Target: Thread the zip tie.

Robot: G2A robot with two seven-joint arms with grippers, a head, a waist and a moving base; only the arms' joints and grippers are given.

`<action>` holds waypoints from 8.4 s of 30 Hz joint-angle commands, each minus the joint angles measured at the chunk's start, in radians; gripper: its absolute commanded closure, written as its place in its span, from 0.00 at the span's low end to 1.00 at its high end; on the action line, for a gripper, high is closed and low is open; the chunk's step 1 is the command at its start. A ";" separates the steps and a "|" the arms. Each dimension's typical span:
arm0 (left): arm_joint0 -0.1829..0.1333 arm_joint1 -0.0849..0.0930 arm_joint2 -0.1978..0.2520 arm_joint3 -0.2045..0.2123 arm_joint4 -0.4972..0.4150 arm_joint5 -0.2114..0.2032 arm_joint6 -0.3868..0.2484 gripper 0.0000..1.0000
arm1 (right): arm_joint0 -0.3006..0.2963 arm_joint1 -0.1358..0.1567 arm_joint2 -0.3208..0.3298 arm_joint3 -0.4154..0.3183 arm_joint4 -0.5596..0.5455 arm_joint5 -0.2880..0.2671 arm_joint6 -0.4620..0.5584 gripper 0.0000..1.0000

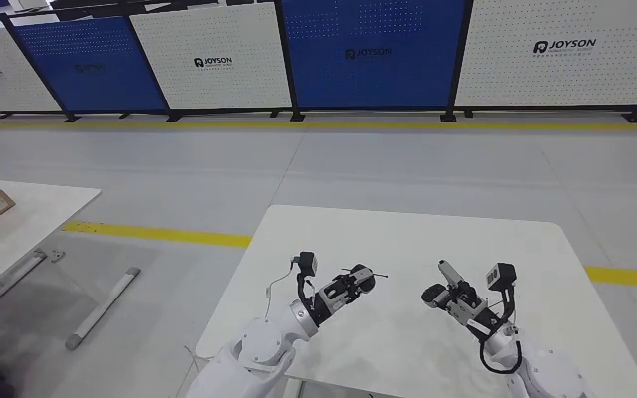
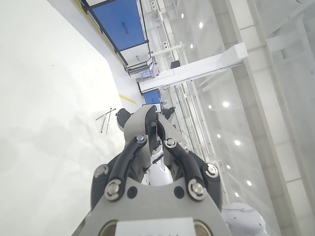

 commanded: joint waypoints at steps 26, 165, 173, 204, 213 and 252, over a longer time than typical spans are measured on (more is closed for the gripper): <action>0.002 0.000 -0.016 -0.035 -0.006 -0.017 0.027 1.00 | 0.000 0.000 0.000 0.000 0.000 0.000 0.000 0.00; 0.069 -0.016 0.057 -0.162 0.157 -0.031 0.011 1.00 | 0.000 0.000 0.000 0.000 0.000 0.000 0.000 0.00; 0.045 -0.023 0.109 -0.083 0.183 -0.041 0.014 1.00 | 0.000 0.000 0.000 0.000 0.000 0.000 0.000 0.00; 0.045 -0.023 0.109 -0.083 0.183 -0.041 0.014 1.00 | 0.079 0.070 0.174 -0.192 -0.590 0.492 0.220 0.00; 0.045 -0.023 0.109 -0.083 0.183 -0.041 0.014 1.00 | 0.081 0.075 0.161 -0.221 -0.680 0.481 0.230 0.00; 0.045 -0.023 0.109 -0.083 0.183 -0.041 0.014 1.00 | 0.495 0.084 -0.089 0.106 -0.980 0.299 0.889 0.00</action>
